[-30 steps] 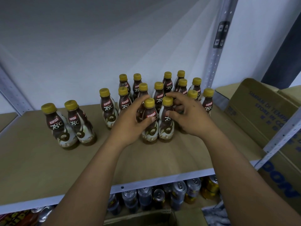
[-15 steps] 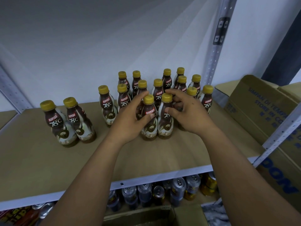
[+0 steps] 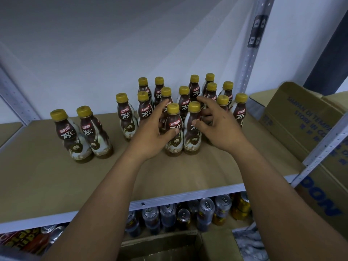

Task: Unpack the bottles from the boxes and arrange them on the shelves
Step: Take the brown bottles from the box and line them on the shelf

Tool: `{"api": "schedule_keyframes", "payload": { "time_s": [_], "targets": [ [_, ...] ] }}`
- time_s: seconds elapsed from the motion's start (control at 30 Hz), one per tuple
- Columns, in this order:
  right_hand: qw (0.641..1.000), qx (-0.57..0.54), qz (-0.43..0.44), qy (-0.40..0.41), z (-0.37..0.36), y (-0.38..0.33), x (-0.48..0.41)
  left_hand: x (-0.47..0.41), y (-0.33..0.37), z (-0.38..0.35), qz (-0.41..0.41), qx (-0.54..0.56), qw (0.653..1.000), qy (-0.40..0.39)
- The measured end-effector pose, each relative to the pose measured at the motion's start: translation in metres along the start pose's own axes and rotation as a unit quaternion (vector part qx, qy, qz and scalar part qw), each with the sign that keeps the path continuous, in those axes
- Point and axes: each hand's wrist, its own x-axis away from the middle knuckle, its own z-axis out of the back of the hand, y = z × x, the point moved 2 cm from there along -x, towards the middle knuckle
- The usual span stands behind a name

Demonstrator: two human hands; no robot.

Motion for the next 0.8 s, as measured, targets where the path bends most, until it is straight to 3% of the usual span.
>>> {"api": "schedule_keyframes", "payload": {
  "time_s": [0.27,0.47,0.67,0.8],
  "targets": [
    [0.997,0.033,-0.067,-0.030,-0.011,0.012,0.034,0.024,-0.014,0.002,0.071,-0.030,0.996,-0.040],
    [0.973,0.176,-0.106,-0.108,-0.029,0.016,0.078,0.059,-0.021,0.007,0.116,-0.122,0.980,-0.108],
    [0.964,0.222,-0.043,-0.139,-0.062,-0.017,0.134,0.113,-0.010,0.008,0.067,-0.220,0.964,-0.132],
    [0.979,0.198,0.024,-0.050,-0.088,-0.022,0.180,0.162,-0.010,-0.001,-0.021,-0.264,0.959,-0.101]
  ]
}}
